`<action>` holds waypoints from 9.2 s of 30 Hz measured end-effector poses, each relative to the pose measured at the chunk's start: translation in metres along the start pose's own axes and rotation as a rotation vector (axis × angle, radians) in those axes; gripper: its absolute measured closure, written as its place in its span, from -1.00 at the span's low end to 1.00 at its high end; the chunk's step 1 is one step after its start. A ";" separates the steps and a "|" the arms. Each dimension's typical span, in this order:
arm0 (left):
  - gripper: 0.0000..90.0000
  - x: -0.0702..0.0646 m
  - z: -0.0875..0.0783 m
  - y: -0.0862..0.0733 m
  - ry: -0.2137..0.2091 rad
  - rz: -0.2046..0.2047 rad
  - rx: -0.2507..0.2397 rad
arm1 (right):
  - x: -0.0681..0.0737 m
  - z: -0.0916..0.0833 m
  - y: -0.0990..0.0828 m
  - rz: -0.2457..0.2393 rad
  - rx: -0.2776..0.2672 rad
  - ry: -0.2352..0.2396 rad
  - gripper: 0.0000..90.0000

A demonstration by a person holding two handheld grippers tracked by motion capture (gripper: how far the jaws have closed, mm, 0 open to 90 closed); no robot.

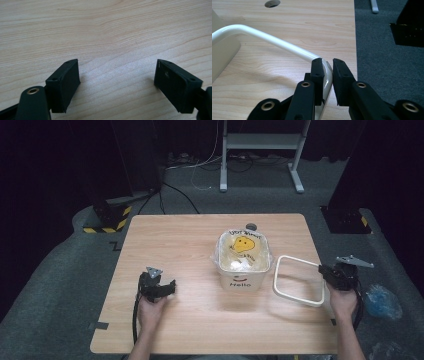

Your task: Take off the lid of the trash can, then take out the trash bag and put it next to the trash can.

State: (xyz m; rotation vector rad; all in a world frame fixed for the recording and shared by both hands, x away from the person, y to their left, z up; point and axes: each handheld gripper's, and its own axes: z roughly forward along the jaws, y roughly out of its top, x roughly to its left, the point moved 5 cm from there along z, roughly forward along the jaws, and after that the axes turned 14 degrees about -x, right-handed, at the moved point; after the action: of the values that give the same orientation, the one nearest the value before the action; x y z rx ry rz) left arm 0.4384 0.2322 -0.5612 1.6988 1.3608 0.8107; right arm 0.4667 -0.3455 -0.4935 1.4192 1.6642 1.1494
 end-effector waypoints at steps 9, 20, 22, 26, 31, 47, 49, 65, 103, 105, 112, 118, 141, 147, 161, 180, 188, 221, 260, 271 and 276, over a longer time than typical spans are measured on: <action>-0.54 0.000 0.000 0.000 0.000 0.000 0.001 | 0.006 0.008 -0.006 -0.009 0.011 0.006 0.77; -0.54 0.000 0.000 0.000 0.000 0.000 0.000 | 0.013 0.018 -0.010 -0.019 0.025 0.006 0.76; -0.54 0.000 0.000 0.000 -0.001 -0.002 0.000 | 0.013 0.020 -0.011 -0.022 0.028 0.004 0.76; -0.54 0.000 0.000 0.000 0.000 -0.001 0.000 | 0.015 0.024 -0.013 -0.016 0.031 0.002 0.76; -0.54 0.000 0.000 0.000 -0.001 -0.002 0.000 | 0.016 0.028 -0.015 -0.014 0.036 0.001 0.76; -0.54 0.000 0.000 0.000 0.000 0.000 -0.001 | 0.019 0.040 -0.022 -0.035 0.062 -0.018 0.74; -0.54 0.000 0.000 0.000 -0.001 -0.001 0.000 | 0.020 0.041 -0.023 -0.046 0.064 -0.017 0.73; -0.54 0.000 0.000 0.000 -0.002 -0.003 -0.001 | 0.026 0.048 -0.027 0.019 0.068 0.016 0.19; -0.54 -0.001 0.000 0.000 -0.002 -0.003 -0.001 | 0.098 0.016 -0.066 -0.137 0.042 0.077 -0.13; -0.54 -0.001 0.000 0.000 -0.002 -0.003 -0.001 | 0.098 0.016 -0.066 -0.134 0.050 0.078 -0.15; -0.54 -0.001 0.000 0.000 -0.002 -0.002 -0.001 | 0.098 0.017 -0.068 -0.121 0.074 0.091 -0.31; -0.54 -0.002 -0.001 -0.001 -0.007 -0.004 -0.002 | 0.098 0.018 -0.068 -0.121 0.077 0.090 -0.33; -0.49 -0.040 -0.011 0.041 -0.144 -0.039 -0.039 | 0.097 0.018 -0.067 -0.119 0.077 0.087 -0.36; -0.50 -0.053 -0.014 0.056 -0.202 -0.057 -0.065 | 0.097 0.018 -0.068 -0.119 0.077 0.086 -0.36; -0.52 -0.075 -0.015 0.078 -0.282 -0.074 -0.083 | 0.098 0.018 -0.068 -0.119 0.077 0.081 -0.35; -0.48 -0.102 -0.018 0.116 -0.367 -0.109 -0.127 | 0.098 0.018 -0.068 -0.118 0.077 0.082 -0.36; -0.44 -0.111 -0.017 0.127 -0.387 -0.125 -0.150 | 0.098 0.018 -0.068 -0.118 0.077 0.082 -0.36; -0.03 -0.135 0.007 0.154 -0.431 -0.134 -0.141 | 0.099 0.017 -0.068 -0.115 0.074 0.076 -0.35; 0.92 -0.144 0.003 0.168 -0.436 -0.083 -0.147 | 0.099 0.017 -0.068 -0.112 0.076 0.069 -0.36; 0.96 -0.144 0.006 0.170 -0.450 -0.085 -0.148 | 0.099 0.017 -0.068 -0.112 0.074 0.068 -0.36; 0.97 -0.143 0.007 0.170 -0.468 -0.095 -0.154 | 0.096 0.015 -0.065 -0.093 0.104 0.065 -0.17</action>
State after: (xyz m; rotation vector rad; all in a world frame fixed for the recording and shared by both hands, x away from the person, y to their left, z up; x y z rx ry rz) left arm 0.4925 0.0730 -0.4151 1.5651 1.0197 0.4138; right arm 0.4357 -0.2497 -0.5535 1.3649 1.8392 1.0812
